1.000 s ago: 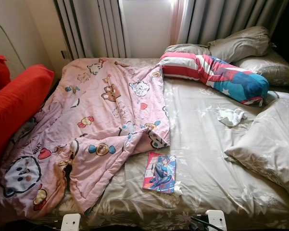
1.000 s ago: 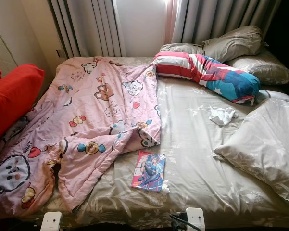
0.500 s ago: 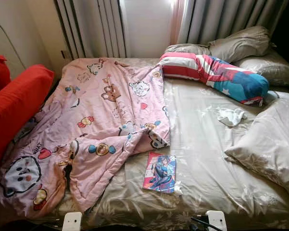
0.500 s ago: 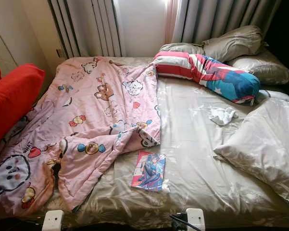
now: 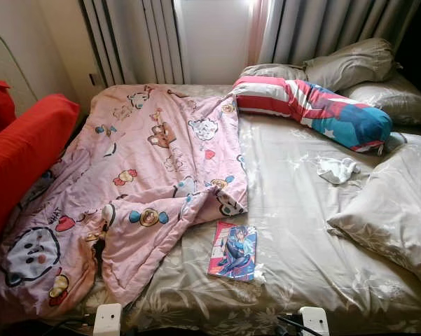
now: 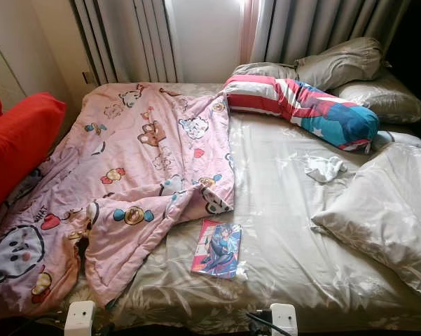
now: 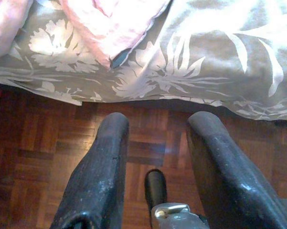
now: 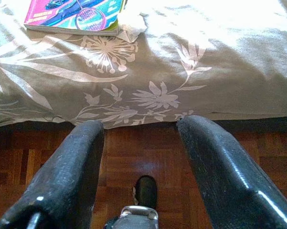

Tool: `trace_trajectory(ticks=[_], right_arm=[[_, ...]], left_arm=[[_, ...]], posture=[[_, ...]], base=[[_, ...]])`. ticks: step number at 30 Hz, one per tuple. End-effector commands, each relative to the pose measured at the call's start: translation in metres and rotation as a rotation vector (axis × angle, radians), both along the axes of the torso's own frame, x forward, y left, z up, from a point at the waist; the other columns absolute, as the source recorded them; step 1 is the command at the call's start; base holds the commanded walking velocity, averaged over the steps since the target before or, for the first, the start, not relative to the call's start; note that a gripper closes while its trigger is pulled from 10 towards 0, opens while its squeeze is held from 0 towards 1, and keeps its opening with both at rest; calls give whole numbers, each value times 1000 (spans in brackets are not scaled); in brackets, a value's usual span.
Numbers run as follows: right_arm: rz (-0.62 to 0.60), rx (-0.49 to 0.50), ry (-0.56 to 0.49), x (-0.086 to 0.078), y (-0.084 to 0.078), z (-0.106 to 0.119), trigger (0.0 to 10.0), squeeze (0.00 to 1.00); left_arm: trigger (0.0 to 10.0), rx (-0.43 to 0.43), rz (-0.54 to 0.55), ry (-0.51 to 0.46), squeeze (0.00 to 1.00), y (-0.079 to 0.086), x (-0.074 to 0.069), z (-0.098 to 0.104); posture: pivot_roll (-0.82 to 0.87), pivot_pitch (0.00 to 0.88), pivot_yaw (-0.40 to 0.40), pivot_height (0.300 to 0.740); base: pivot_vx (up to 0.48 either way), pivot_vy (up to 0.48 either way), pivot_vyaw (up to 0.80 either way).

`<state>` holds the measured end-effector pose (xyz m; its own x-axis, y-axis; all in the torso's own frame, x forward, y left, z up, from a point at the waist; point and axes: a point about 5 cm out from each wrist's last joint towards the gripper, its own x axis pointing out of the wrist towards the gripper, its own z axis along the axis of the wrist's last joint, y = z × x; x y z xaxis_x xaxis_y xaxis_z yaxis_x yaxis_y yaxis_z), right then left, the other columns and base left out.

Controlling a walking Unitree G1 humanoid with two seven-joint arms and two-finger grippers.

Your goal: Clean up the room

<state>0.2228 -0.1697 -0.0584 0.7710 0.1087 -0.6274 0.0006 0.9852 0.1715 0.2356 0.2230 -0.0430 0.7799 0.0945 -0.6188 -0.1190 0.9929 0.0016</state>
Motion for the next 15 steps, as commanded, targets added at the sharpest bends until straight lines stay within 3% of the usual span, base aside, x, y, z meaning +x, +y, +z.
trace_trajectory(ticks=[1,15], right_arm=[[-20,3,13,-5,-1,-3,10000,0],[-37,3,23,-9,-4,-5,10000,0]], left_arm=[[10000,4,5,23,0,4,-8,-5],[10000,-11,25,16,0,5,-10,-5]], posture=[[19,159,11,740],[17,174,15,740]], base=[[0,0,0],[0,0,0]])
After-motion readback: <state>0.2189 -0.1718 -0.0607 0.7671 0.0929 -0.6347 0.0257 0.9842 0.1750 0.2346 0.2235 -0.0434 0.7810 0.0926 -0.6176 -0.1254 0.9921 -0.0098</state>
